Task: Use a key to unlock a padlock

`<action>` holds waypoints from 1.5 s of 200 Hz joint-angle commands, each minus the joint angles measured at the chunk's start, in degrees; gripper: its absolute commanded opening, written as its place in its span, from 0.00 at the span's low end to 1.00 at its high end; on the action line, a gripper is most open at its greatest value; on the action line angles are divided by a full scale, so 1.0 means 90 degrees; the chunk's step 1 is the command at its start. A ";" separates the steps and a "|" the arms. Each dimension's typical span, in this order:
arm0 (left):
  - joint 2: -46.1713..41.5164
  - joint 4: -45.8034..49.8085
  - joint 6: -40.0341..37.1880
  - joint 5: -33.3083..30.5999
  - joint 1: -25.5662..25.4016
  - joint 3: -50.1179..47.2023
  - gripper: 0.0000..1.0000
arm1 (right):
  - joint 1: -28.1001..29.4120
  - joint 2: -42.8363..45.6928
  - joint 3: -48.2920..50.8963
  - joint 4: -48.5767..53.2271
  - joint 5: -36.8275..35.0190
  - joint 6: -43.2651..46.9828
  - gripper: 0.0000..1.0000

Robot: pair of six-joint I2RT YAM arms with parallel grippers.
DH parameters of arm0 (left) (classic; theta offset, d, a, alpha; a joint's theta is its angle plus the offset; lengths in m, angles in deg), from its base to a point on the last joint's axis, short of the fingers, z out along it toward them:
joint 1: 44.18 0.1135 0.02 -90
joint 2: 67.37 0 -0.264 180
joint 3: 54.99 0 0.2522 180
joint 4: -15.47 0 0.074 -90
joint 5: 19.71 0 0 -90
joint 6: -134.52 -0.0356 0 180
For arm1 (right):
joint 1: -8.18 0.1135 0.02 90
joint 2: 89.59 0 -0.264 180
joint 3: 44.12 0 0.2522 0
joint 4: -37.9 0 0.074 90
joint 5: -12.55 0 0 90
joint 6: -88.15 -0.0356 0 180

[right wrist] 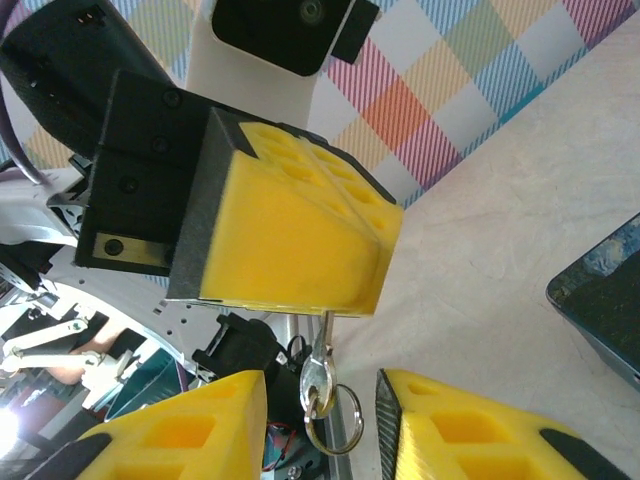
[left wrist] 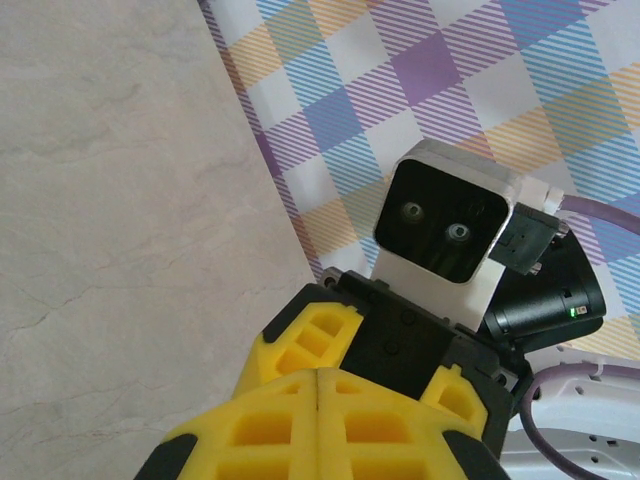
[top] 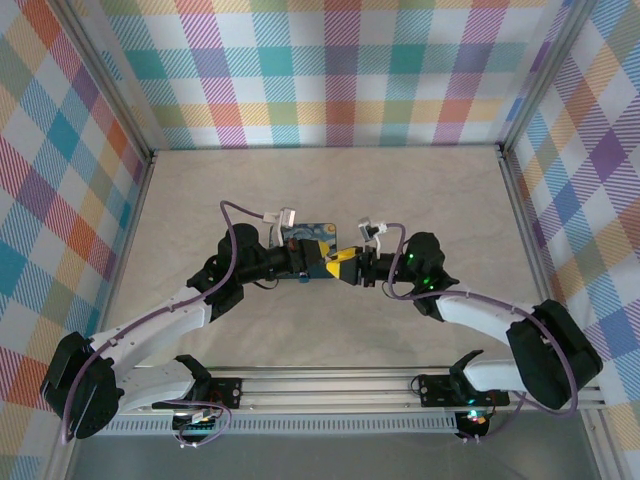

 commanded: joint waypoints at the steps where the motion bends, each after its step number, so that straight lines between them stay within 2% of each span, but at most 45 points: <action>1: 0.0014 -0.0251 -0.0143 -0.0014 -0.0069 0.0205 0.00 | 0.0063 -0.0142 -0.0202 -0.0450 0.0139 -0.0136 0.32; 51: 0.0009 -0.0251 -0.0147 -0.0030 -0.0073 0.0173 0.00 | 0.0073 -0.0117 -0.0167 -0.0491 -0.0006 -0.0176 0.21; 91: -0.0015 -0.0275 -0.0150 -0.0024 -0.0065 0.0157 0.00 | 0.0073 -0.0023 -0.0151 -0.0315 -0.0100 -0.0081 0.00; 121: -0.0073 -0.0214 -0.0171 -0.0081 -0.0071 0.0138 0.00 | 0.0073 0.0264 -0.0067 0.0317 -0.0408 0.0296 0.00; 126: -0.0088 -0.0168 -0.0188 -0.0105 -0.0066 0.0140 0.04 | 0.0078 0.0331 -0.0061 0.0479 -0.0457 0.0389 0.00; 141: -0.0167 0.0046 -0.0260 -0.0238 -0.0066 0.0165 0.26 | 0.0072 0.0546 -0.0126 0.1248 -0.0643 0.0791 0.00; 178: -0.0539 0.0966 -0.0596 -0.0685 -0.0008 0.0278 0.56 | 0.0083 0.1144 -0.0320 0.3568 -0.1310 0.2149 0.00; 196: -0.0716 0.1377 -0.0614 -0.0886 0.0060 0.0212 0.66 | 0.0117 0.1260 -0.0519 0.4562 -0.1717 0.2828 0.00; 220: -0.0852 0.1716 -0.0411 -0.1095 0.0142 -0.0088 0.72 | 0.0188 0.1200 -0.0764 0.5265 -0.2138 0.3394 0.00; 247: -0.1004 0.1804 -0.0027 -0.1278 0.0315 -0.0663 0.75 | 0.0219 0.0775 -0.0974 0.5394 -0.2342 0.3775 0.00; 300: -0.1194 0.1690 0.0233 -0.1157 0.0908 -0.1654 0.80 | -0.0113 -0.1066 -0.1891 0.4572 -0.1228 0.3502 0.00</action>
